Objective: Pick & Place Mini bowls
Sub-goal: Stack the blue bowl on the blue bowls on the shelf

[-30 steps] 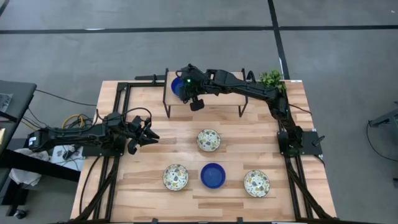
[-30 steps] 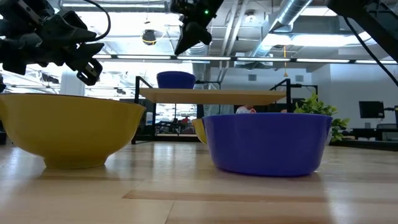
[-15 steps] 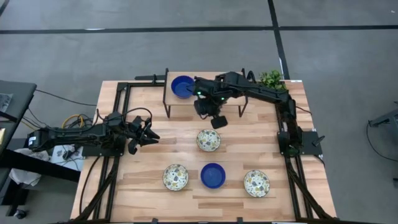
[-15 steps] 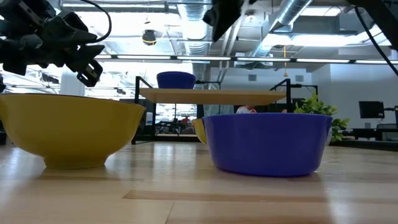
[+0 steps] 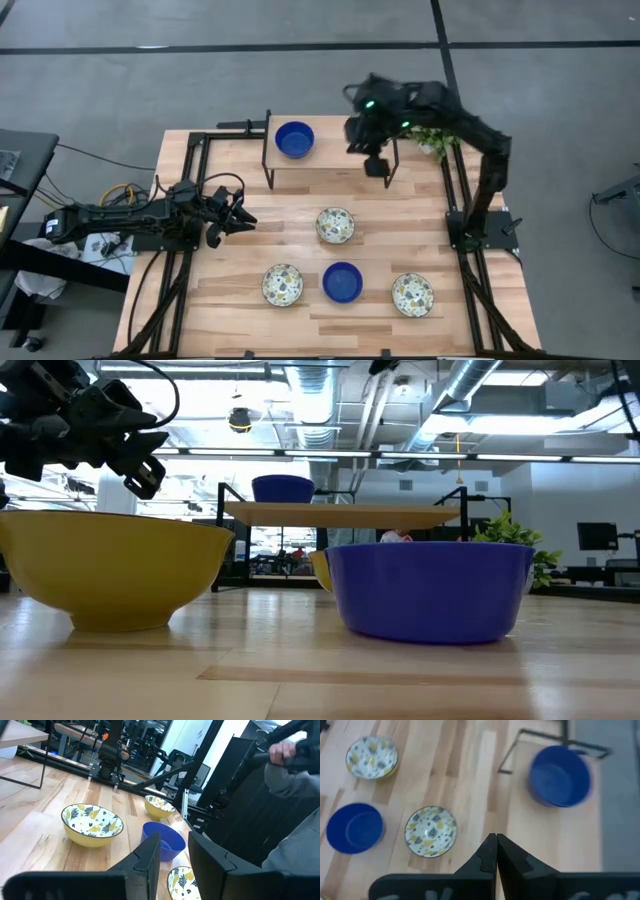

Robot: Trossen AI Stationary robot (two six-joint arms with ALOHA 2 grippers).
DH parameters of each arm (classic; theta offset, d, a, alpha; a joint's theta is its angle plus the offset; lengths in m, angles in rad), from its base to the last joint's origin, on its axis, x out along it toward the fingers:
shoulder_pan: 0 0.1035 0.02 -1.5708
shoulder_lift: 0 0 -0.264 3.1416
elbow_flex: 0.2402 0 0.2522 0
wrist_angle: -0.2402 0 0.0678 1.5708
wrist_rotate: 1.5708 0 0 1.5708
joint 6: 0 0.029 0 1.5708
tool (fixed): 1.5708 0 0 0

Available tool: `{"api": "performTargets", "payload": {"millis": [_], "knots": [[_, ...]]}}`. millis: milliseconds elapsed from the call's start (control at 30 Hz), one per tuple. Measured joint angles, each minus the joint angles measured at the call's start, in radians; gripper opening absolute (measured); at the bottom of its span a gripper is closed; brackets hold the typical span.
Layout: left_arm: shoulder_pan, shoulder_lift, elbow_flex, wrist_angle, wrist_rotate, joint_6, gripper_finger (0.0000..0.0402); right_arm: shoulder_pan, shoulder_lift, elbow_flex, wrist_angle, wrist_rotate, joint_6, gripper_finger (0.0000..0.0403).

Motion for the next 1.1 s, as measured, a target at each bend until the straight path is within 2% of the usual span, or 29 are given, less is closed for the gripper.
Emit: {"api": "performTargets", "payload": {"millis": [167,233,333,433,667,767,900,1100], "knots": [[0.000,0.000,0.000,0.000,0.000,0.000,0.0099,-0.075,-0.085,0.000,0.000,-0.078,0.037,0.0000],[0.000,0.000,0.000,0.000,0.000,0.000,0.0099,-0.086,-0.119,-0.006,0.002,-0.079,0.054,0.0000],[0.000,0.000,0.000,0.000,0.000,0.000,0.0099,-0.085,-0.188,-0.084,0.044,-0.074,0.074,0.0000],[0.000,0.000,0.000,0.001,0.000,0.000,0.0099,-0.083,-0.282,-0.242,0.137,-0.073,0.109,0.0000],[0.000,0.000,0.000,0.019,0.000,-0.024,0.0099,-0.067,-0.559,-0.745,0.491,-0.068,0.218,0.0000],[0.000,0.000,0.000,0.030,0.000,-0.054,0.0099,-0.055,-0.675,-0.921,0.609,-0.062,0.276,0.0000],[0.000,0.000,0.000,0.041,-0.008,-0.061,0.0099,-0.043,-0.822,-1.110,0.715,-0.062,0.346,0.0000],[0.000,0.001,0.000,0.042,-0.076,-0.110,0.0099,-0.037,-1.035,-1.337,0.860,-0.070,0.415,0.0000]]}}
